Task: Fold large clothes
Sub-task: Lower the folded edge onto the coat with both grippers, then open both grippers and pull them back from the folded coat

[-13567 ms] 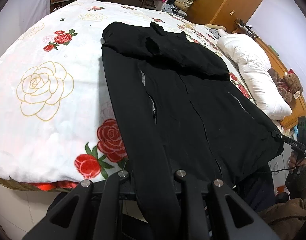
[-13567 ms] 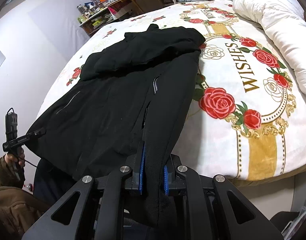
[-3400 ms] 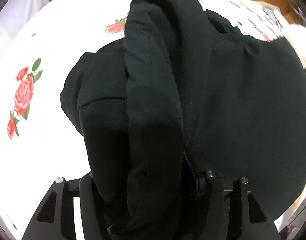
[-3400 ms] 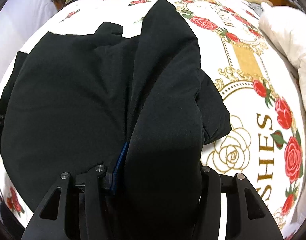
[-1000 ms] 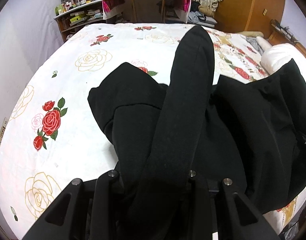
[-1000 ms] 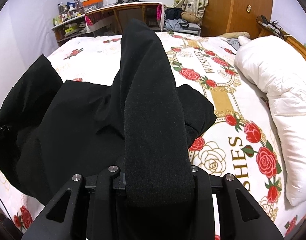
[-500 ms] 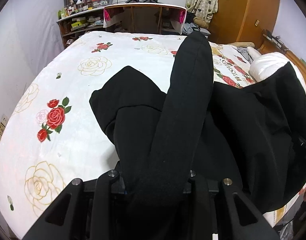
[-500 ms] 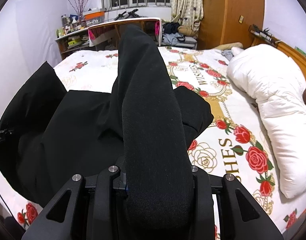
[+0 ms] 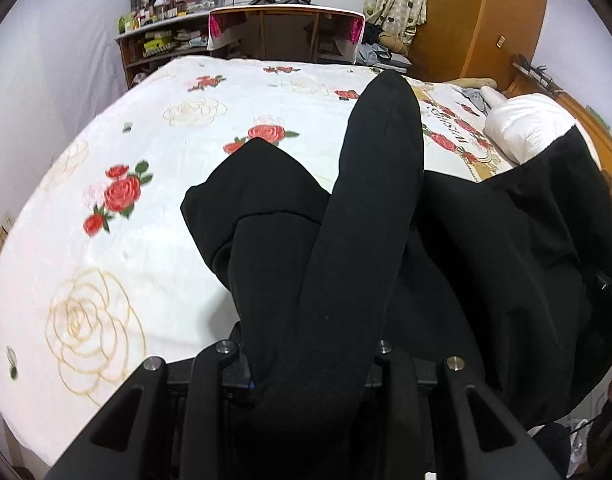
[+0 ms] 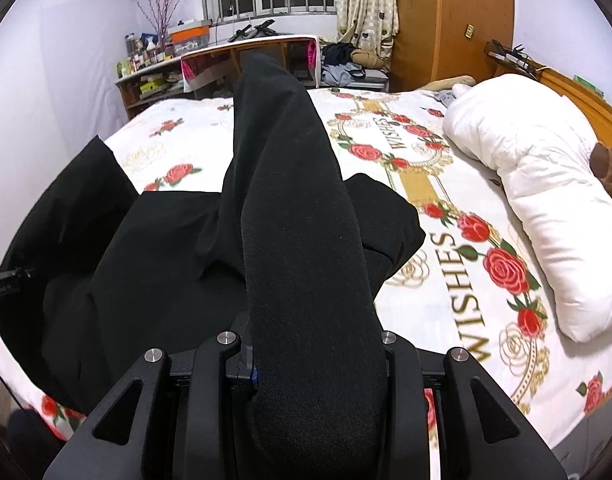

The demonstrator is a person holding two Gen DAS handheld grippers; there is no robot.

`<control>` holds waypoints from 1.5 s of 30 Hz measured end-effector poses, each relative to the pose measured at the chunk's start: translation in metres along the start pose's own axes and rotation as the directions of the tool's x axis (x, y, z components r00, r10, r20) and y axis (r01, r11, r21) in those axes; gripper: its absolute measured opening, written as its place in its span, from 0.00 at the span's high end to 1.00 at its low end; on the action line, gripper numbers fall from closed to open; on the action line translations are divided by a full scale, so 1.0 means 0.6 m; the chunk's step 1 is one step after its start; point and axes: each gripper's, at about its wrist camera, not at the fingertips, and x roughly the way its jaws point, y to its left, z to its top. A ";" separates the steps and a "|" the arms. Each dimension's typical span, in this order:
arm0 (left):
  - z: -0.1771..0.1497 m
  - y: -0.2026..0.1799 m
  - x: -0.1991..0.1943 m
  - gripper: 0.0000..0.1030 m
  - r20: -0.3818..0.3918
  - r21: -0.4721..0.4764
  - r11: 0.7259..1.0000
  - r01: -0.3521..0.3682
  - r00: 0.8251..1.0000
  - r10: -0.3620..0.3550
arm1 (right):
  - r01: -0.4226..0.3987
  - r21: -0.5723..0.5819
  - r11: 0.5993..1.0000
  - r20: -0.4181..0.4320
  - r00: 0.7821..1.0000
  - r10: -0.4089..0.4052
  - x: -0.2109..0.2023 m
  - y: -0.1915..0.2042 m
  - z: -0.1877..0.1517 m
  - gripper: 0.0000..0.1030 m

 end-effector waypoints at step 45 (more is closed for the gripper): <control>-0.110 0.148 0.105 0.17 -0.103 -0.172 0.984 -0.041 0.994 0.024 | 0.076 0.144 0.987 -0.206 0.977 -0.046 0.102 -0.105 -0.117 0.35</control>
